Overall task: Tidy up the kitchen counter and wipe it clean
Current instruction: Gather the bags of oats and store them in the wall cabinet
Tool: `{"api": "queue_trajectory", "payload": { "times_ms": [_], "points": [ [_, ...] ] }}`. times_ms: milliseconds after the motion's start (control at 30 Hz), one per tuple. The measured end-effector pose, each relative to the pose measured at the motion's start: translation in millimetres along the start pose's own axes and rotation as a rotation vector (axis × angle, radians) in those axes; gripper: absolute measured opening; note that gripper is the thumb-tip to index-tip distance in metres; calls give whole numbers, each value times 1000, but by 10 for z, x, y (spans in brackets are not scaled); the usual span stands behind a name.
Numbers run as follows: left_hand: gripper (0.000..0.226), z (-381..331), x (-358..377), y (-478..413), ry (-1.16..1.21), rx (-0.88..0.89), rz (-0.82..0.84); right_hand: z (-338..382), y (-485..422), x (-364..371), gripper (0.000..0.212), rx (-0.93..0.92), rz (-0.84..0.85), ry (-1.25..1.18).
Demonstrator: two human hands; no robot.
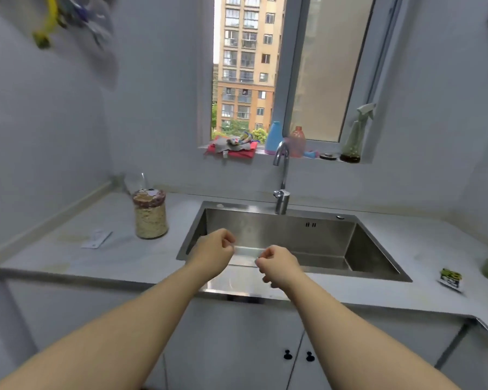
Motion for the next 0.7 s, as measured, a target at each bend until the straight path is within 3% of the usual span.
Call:
{"api": "queue_trajectory", "payload": {
  "times_ms": [200, 467, 700],
  "points": [
    [17, 497, -558, -877, -14, -109, -140, 676, -1034, 595, 11, -124, 134, 20],
    [29, 1183, -1306, -1436, 3, -262, -297, 1245, -1780, 1455, 17, -160, 309, -26],
    [25, 1559, -1757, -2120, -212, -239, -326, 1613, -2297, 1791, 15, -123, 284, -39]
  ]
}}
Point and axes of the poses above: each hand's wrist, its own y-axis away from the middle knuckle, its own x-axis out of the palm, z = x × y, the point moved 5 cm from there along -y, towards the middle knuckle, and after that the axes turned 9 degrees about y, right-handed, at the moved point
